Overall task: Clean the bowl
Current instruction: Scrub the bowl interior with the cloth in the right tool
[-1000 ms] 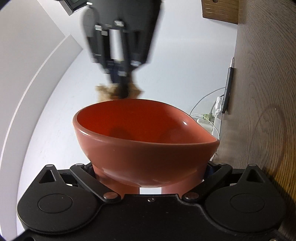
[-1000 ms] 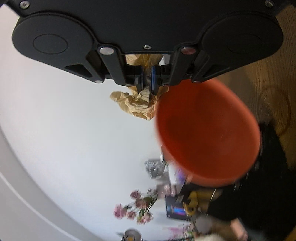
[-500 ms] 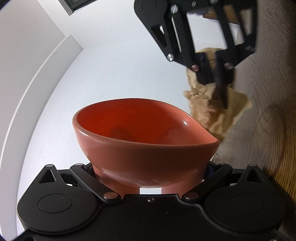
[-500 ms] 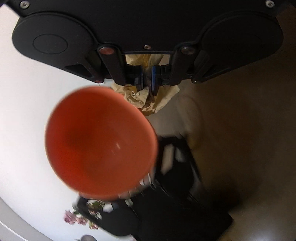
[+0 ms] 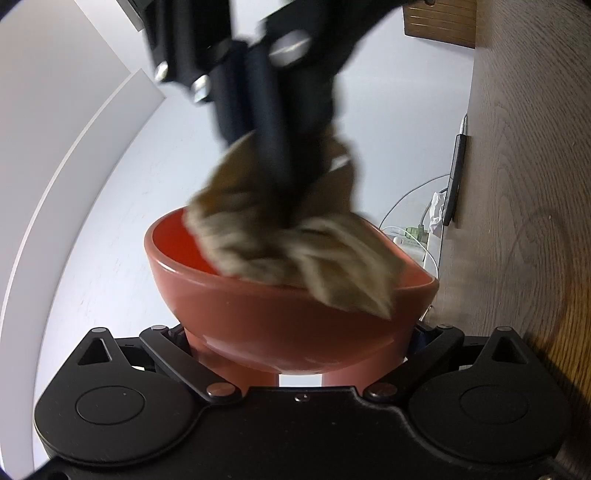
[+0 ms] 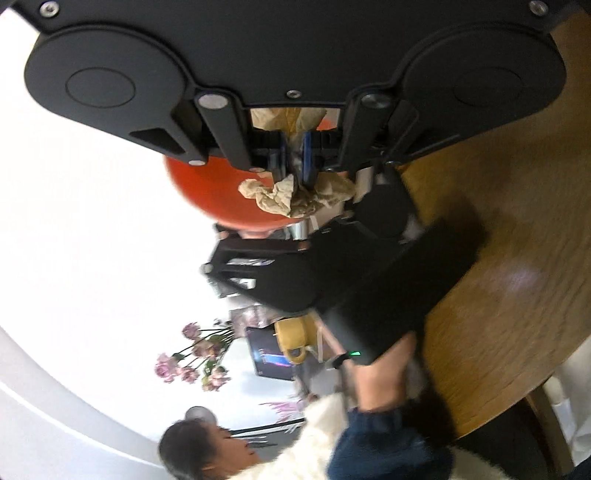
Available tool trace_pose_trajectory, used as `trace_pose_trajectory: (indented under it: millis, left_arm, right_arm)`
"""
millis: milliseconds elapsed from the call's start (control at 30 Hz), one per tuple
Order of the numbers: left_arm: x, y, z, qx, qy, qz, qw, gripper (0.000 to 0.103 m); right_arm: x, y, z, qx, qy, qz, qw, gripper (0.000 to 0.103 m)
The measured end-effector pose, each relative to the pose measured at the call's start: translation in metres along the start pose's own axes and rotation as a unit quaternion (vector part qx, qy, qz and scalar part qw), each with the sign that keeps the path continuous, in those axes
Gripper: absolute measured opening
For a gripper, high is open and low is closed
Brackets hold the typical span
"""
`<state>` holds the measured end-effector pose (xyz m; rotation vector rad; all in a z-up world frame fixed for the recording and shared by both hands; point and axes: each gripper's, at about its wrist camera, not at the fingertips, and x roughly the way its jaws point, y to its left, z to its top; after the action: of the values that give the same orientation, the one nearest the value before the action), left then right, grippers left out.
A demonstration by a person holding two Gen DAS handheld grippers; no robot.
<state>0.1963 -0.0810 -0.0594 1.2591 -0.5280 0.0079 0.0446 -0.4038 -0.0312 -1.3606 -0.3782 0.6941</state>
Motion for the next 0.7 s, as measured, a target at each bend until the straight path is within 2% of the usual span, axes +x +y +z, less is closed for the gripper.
trace_pose_trajectory:
  millis: [200,300,400,500,700]
  left_arm:
    - [0.000,0.000,0.001,0.000,0.000,0.000,1.0000,0.098]
    - [0.001,-0.001,0.001,0.000,0.000,0.000,1.0000,0.098]
    - [0.001,-0.001,0.001,0.000,0.000,0.000,1.0000,0.098]
    - [0.001,-0.001,0.002,0.000,0.000,0.000,1.0000,0.098]
    - [0.001,-0.001,0.002,0.000,0.000,0.000,1.0000,0.098]
  right_arm:
    - [0.006,-0.025,-0.024,0.012,0.024,-0.062,0.998,0.009]
    - [0.015,-0.030,-0.041,0.018,0.050,-0.064,0.997,0.009]
    - [0.020,-0.026,-0.058,0.037,0.073,-0.048,0.996,0.009]
    - [0.022,-0.016,-0.060,0.050,0.079,-0.026,0.995,0.009]
    - [0.009,0.018,-0.038,0.034,0.044,0.029,0.998,0.009]
